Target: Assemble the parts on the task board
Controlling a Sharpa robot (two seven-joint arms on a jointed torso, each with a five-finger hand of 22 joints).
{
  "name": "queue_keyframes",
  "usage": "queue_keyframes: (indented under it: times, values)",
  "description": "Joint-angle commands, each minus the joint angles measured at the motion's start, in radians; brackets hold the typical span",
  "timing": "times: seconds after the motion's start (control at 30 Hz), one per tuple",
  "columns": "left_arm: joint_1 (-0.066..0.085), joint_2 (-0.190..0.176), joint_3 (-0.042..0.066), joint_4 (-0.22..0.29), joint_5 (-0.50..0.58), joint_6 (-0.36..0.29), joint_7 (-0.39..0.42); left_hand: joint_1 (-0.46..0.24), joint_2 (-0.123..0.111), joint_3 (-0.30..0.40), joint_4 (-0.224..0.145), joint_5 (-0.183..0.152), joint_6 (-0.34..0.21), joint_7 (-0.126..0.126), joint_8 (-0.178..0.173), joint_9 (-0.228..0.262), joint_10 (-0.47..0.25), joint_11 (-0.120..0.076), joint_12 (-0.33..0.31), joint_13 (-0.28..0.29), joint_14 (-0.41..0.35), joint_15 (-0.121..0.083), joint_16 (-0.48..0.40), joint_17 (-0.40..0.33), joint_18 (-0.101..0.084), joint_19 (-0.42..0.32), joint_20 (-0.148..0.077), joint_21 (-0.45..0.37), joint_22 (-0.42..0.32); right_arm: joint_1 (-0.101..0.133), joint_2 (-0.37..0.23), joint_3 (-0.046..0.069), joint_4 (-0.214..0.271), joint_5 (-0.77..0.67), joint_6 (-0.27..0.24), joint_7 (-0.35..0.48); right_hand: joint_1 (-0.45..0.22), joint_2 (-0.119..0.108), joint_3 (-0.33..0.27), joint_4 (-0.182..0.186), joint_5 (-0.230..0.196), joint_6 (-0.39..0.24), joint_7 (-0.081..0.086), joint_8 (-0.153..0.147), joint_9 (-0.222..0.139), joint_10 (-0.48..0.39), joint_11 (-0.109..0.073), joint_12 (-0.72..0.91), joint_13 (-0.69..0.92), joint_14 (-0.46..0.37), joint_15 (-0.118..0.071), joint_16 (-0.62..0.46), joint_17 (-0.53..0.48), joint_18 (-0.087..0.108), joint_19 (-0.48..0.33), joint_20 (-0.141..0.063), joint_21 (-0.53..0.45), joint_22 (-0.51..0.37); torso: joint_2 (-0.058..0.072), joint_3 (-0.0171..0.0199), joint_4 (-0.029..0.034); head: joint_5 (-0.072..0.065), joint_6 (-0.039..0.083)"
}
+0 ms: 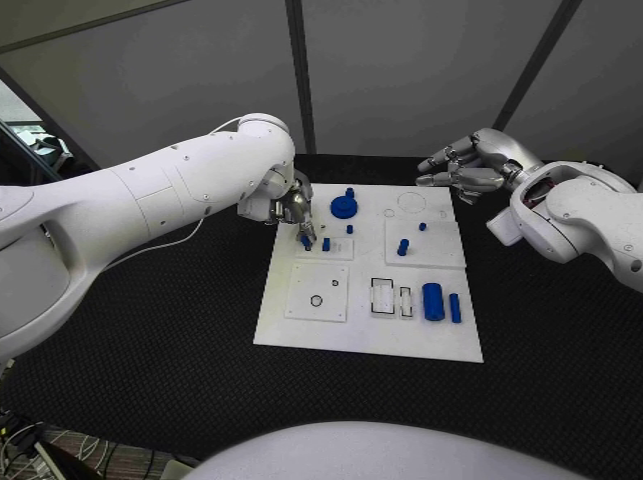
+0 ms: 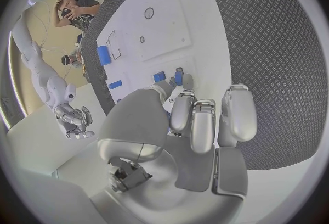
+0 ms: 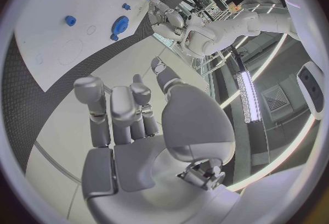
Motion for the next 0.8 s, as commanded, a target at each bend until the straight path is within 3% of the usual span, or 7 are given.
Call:
queue_keyframes:
  times: [0.03,0.8]
  values:
    - [0.002,0.002,0.000,0.001,-0.022,0.021,0.009,-0.001,0.008,0.152,-0.160,-0.003,-0.005,0.003,-0.006,0.001,0.003,0.002,0.003,0.175,0.107,0.006,0.006,0.263,0.015,-0.003,0.006,0.004,0.033,0.002,0.002,0.001,0.000,-0.001,0.005,0.010,-0.003,0.007,0.000,-0.002,0.002,-0.008,-0.002,-0.004,0.001,0.005,0.001,0.006,0.001,0.006,-0.002,-0.004,0.001,0.008,0.006,-0.003,-0.002,0.001,0.000,-0.0003,-0.0001,0.000,-0.001]
    - [0.002,0.009,-0.009,-0.002,-0.022,0.035,0.021,-0.002,0.007,0.153,-0.162,-0.003,-0.005,0.003,-0.006,0.001,0.002,0.003,0.002,0.175,0.107,0.007,0.006,0.263,0.016,-0.004,0.006,0.002,0.031,0.002,0.005,0.001,-0.003,-0.001,0.009,0.011,-0.003,0.007,0.000,-0.002,0.002,-0.008,-0.002,-0.004,0.001,0.005,0.001,0.006,0.001,0.006,-0.002,-0.004,0.001,0.008,0.006,-0.003,-0.002,0.001,0.000,-0.0003,-0.0007,0.000,0.000]
